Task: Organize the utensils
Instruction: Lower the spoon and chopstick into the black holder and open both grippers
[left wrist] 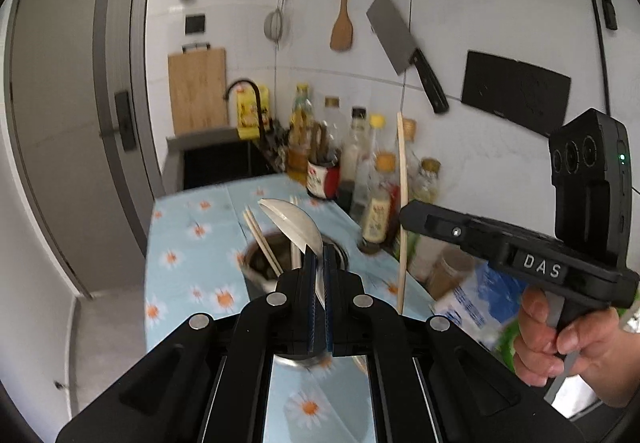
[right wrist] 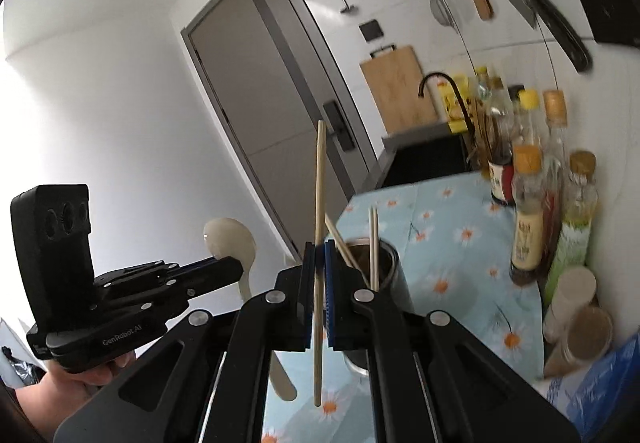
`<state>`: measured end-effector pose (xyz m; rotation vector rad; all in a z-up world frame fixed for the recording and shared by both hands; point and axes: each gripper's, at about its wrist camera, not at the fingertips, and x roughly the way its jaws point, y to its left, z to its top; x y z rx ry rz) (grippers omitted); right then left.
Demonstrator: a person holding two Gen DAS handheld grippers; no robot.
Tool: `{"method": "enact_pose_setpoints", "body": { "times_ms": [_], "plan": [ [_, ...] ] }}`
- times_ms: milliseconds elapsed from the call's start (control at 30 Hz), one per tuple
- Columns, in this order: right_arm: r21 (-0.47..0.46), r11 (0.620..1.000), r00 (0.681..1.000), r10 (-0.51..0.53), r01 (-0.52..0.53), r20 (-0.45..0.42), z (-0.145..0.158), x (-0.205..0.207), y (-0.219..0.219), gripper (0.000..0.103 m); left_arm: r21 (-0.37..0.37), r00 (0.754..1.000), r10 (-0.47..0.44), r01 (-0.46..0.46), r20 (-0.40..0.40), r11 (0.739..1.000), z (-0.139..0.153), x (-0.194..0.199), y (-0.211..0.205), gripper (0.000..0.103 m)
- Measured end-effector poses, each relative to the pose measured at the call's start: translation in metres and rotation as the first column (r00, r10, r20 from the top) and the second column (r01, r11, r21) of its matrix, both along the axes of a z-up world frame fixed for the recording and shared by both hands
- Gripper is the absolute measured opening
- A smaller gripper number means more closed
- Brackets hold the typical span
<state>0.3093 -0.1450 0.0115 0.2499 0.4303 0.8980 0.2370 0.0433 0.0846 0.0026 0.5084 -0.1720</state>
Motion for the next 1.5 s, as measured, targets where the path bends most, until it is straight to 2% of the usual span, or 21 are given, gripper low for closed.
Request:
{"method": "enact_pose_setpoints", "body": {
  "times_ms": [100,267,633,833,1133,1167,1200,1233,1267,1500],
  "plan": [
    [0.016,0.999,0.998,-0.033,0.032,0.057,0.01,0.006,0.005,0.006,0.034,0.999,0.012,-0.014,0.053,0.999,0.012,0.008,-0.001,0.002],
    [0.033,0.998,0.995,-0.053,0.05,0.086,0.02,0.026,0.014,0.006,0.053,0.993,0.028,-0.034,0.117,0.998,0.025,0.023,0.001,0.002],
    [0.034,0.994,0.986,-0.111,0.108,0.128,0.03,0.054,0.032,0.006,0.111,0.981,0.04,-0.062,0.191,0.992,0.026,0.055,0.003,0.002],
    [0.002,0.991,0.987,-0.13,0.131,0.099,0.011,0.068,0.038,0.006,0.098,0.986,0.036,-0.053,0.164,0.994,0.008,0.069,0.004,0.003],
    [-0.051,0.993,0.993,-0.107,0.11,0.058,-0.012,0.08,0.051,0.006,0.129,0.992,0.025,-0.04,0.12,0.991,-0.022,0.078,-0.002,0.003],
    [-0.055,0.994,0.994,-0.097,0.099,0.049,-0.014,0.08,0.052,0.007,0.13,0.994,0.029,-0.042,0.101,0.991,-0.026,0.08,-0.002,0.004],
    [-0.056,0.994,0.995,-0.092,0.095,0.042,-0.014,0.079,0.052,0.017,0.125,0.996,0.032,-0.042,0.087,0.991,-0.028,0.08,-0.002,0.007],
    [-0.054,0.994,0.995,-0.094,0.096,0.039,-0.015,0.078,0.051,0.021,0.109,0.997,0.028,-0.036,0.071,0.993,-0.03,0.08,0.0,0.009],
    [-0.054,0.994,0.994,-0.097,0.099,0.04,-0.015,0.076,0.05,0.024,0.101,0.997,0.033,-0.04,0.069,0.994,-0.03,0.078,0.001,0.018],
    [-0.042,0.992,0.993,-0.118,0.119,0.031,-0.014,0.068,0.035,0.024,0.074,0.996,0.063,-0.068,0.061,0.995,-0.029,0.068,0.008,0.019]
  ]
}}
